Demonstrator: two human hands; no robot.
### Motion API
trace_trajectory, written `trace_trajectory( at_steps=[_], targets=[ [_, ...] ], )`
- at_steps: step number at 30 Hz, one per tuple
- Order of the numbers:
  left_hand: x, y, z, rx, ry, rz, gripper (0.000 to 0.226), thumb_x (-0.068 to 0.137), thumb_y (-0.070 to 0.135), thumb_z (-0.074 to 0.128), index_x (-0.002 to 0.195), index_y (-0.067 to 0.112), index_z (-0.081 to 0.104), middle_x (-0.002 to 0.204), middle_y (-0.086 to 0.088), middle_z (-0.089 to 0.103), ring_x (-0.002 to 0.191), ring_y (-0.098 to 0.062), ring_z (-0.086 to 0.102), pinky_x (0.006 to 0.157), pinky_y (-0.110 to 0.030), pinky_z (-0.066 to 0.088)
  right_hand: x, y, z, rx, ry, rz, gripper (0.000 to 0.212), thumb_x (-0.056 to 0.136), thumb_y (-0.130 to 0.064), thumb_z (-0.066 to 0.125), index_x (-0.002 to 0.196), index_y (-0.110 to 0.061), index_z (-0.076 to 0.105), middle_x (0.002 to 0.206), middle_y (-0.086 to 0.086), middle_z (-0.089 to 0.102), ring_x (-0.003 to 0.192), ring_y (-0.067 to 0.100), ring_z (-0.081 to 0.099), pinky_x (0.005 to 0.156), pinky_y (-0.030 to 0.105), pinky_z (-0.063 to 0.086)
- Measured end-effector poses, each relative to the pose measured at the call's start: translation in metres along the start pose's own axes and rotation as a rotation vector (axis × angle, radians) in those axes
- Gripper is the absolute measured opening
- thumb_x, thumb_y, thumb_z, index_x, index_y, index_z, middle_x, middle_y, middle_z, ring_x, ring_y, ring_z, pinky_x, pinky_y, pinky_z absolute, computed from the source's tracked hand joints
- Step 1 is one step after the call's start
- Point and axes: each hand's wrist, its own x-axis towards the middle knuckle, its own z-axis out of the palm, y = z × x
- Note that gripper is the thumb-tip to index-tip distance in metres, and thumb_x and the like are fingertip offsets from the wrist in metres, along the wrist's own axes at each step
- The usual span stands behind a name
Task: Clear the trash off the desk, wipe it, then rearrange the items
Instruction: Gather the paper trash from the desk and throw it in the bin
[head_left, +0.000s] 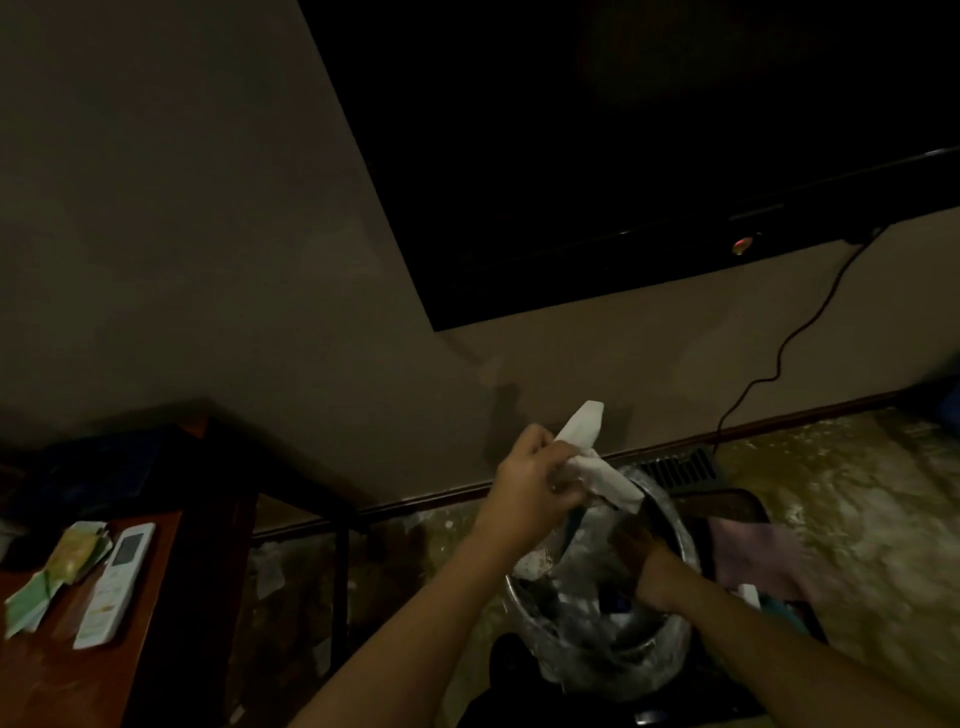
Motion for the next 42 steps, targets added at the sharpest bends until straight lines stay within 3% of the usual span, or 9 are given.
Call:
trace_trajectory(
  at_steps=[2, 3, 5, 7, 12, 18, 25, 30, 42],
  targets=[
    [0.004, 0.007, 0.005, -0.001, 0.015, 0.017, 0.035, 0.078, 0.014, 0.077, 0.112, 0.013, 0.069, 0.099, 0.004, 0.044, 0.083, -0.008, 0.049, 0.079, -0.015, 0.047, -0.025, 0.001, -0.025, 0.188, 0.046, 0.134, 0.048, 0.091, -0.049, 0.027, 0.138, -0.042, 0.022, 0.16, 0.009, 0.004, 0.148, 0.024, 0.002, 0.11, 0.01, -0.001],
    [0.005, 0.009, 0.008, -0.002, 0.012, 0.015, 0.035, 0.078, 0.014, 0.077, 0.112, 0.013, 0.069, 0.099, 0.003, 0.044, 0.083, -0.01, 0.05, 0.078, -0.018, 0.048, -0.041, -0.014, -0.043, 0.285, 0.025, 0.247, 0.043, 0.092, -0.031, 0.043, 0.131, -0.044, 0.03, 0.157, 0.009, 0.019, 0.145, 0.023, 0.018, 0.112, 0.015, 0.013],
    [0.005, 0.007, 0.016, -0.007, -0.025, -0.003, 0.033, 0.08, 0.013, 0.074, 0.112, 0.011, 0.068, 0.099, 0.004, 0.043, 0.084, -0.009, 0.05, 0.078, -0.015, 0.046, -0.058, -0.027, -0.058, 0.477, -0.122, 0.222, 0.044, 0.087, -0.016, 0.058, 0.128, -0.028, 0.044, 0.144, 0.015, 0.042, 0.131, 0.028, 0.042, 0.106, 0.029, 0.035],
    [0.005, -0.001, 0.026, -0.007, -0.092, -0.048, 0.03, 0.082, 0.011, 0.071, 0.112, 0.007, 0.067, 0.1, 0.004, 0.041, 0.086, -0.011, 0.049, 0.077, -0.013, 0.042, -0.059, -0.023, -0.061, 0.527, -0.126, 0.17, 0.069, 0.082, -0.019, 0.064, 0.143, -0.013, 0.033, 0.142, 0.014, 0.042, 0.126, 0.029, 0.045, 0.105, 0.033, 0.04],
    [0.003, -0.037, 0.053, 0.157, -0.28, -0.186, 0.029, 0.089, 0.022, 0.065, 0.114, 0.008, 0.062, 0.121, -0.008, 0.049, 0.108, -0.024, 0.053, 0.085, -0.018, 0.037, -0.067, -0.029, -0.072, 0.541, -0.06, 0.168, 0.059, 0.084, -0.021, 0.062, 0.138, -0.012, 0.039, 0.14, 0.012, 0.043, 0.128, 0.029, 0.043, 0.105, 0.031, 0.038],
    [0.009, -0.079, 0.089, 0.251, -0.455, -0.24, 0.031, 0.093, 0.018, 0.059, 0.122, 0.007, 0.056, 0.132, -0.016, 0.045, 0.116, -0.03, 0.049, 0.097, -0.034, 0.042, -0.057, -0.035, -0.073, 0.522, -0.089, 0.228, 0.089, 0.081, -0.016, 0.067, 0.15, -0.009, 0.011, 0.152, 0.012, 0.022, 0.141, 0.027, 0.024, 0.112, 0.029, 0.025],
    [0.01, -0.114, 0.15, 0.495, -0.803, -0.24, 0.061, 0.095, 0.029, 0.052, 0.148, 0.014, 0.026, 0.156, -0.014, 0.012, 0.141, -0.033, 0.018, 0.114, -0.043, 0.027, -0.039, -0.037, -0.053, 0.589, -0.11, 0.301, 0.1, 0.079, -0.032, 0.071, 0.151, -0.013, 0.004, 0.155, 0.01, 0.012, 0.144, 0.027, 0.015, 0.115, 0.033, 0.024],
    [0.012, -0.129, 0.158, 0.488, -0.783, -0.311, 0.065, 0.098, 0.031, 0.045, 0.152, 0.019, 0.012, 0.158, -0.016, 0.002, 0.143, -0.035, 0.014, 0.113, -0.044, 0.028, -0.034, -0.035, -0.043, 0.637, -0.095, 0.296, 0.097, 0.077, -0.028, 0.074, 0.15, -0.012, 0.011, 0.152, 0.009, 0.019, 0.142, 0.025, 0.02, 0.114, 0.033, 0.026],
    [0.007, -0.116, 0.134, 0.356, -0.589, -0.264, 0.061, 0.09, 0.032, 0.058, 0.142, 0.032, 0.025, 0.149, -0.009, 0.013, 0.135, -0.036, 0.028, 0.099, -0.048, 0.045, -0.039, -0.036, -0.059, 0.564, -0.007, 0.288, 0.072, 0.081, -0.028, 0.069, 0.141, -0.013, 0.032, 0.141, 0.009, 0.037, 0.131, 0.026, 0.035, 0.104, 0.03, 0.035]
  ],
)
